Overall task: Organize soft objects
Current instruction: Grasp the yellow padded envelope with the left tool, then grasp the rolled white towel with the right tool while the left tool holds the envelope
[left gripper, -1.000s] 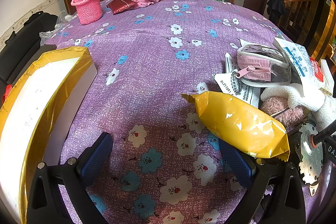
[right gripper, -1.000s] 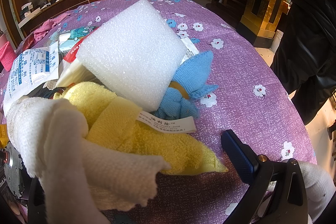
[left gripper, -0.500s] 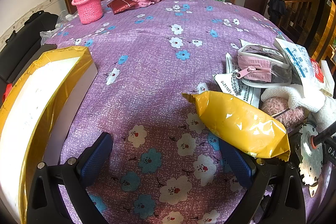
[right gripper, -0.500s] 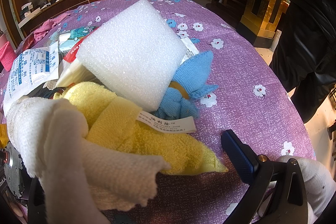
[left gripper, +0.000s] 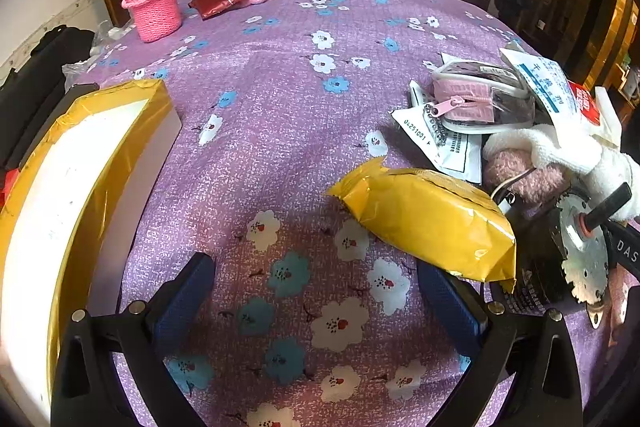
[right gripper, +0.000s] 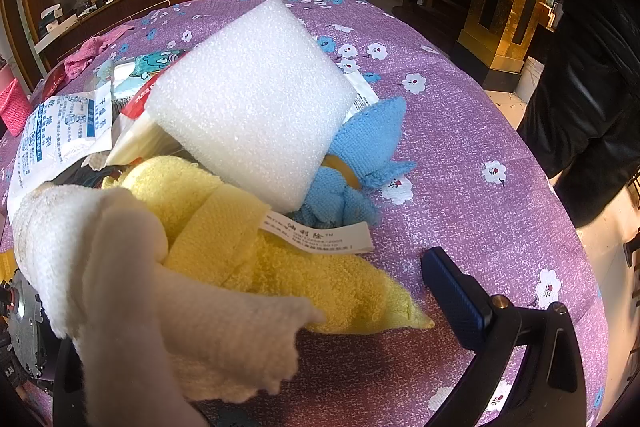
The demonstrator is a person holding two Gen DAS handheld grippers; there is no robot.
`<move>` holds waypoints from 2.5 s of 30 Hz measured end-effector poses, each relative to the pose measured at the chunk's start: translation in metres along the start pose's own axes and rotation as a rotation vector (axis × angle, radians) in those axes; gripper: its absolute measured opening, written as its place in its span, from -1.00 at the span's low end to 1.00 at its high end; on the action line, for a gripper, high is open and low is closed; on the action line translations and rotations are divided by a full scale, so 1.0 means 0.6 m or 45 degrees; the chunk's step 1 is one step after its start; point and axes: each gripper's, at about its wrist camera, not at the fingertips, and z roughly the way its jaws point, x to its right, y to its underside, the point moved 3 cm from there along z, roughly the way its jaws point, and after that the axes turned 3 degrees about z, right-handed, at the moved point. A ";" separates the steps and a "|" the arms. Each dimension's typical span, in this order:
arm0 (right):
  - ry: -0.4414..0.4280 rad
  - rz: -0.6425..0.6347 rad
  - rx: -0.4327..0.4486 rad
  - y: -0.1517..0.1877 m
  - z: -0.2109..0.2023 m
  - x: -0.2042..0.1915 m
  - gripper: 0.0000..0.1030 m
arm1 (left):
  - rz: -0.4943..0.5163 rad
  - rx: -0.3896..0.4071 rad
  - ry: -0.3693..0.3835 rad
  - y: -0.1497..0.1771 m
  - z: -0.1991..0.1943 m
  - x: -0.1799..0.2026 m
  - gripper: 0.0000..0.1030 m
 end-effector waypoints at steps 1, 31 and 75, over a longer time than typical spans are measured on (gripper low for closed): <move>-0.001 0.001 0.000 0.000 0.000 0.000 0.99 | -0.002 0.002 -0.006 0.000 0.000 0.002 0.99; -0.378 -0.172 0.363 0.014 -0.209 0.020 1.00 | -0.042 0.479 0.292 0.092 -0.225 -0.075 0.99; -0.649 -0.030 0.189 -0.018 -0.086 0.013 0.88 | 0.248 0.188 0.374 -0.006 -0.083 0.017 -0.04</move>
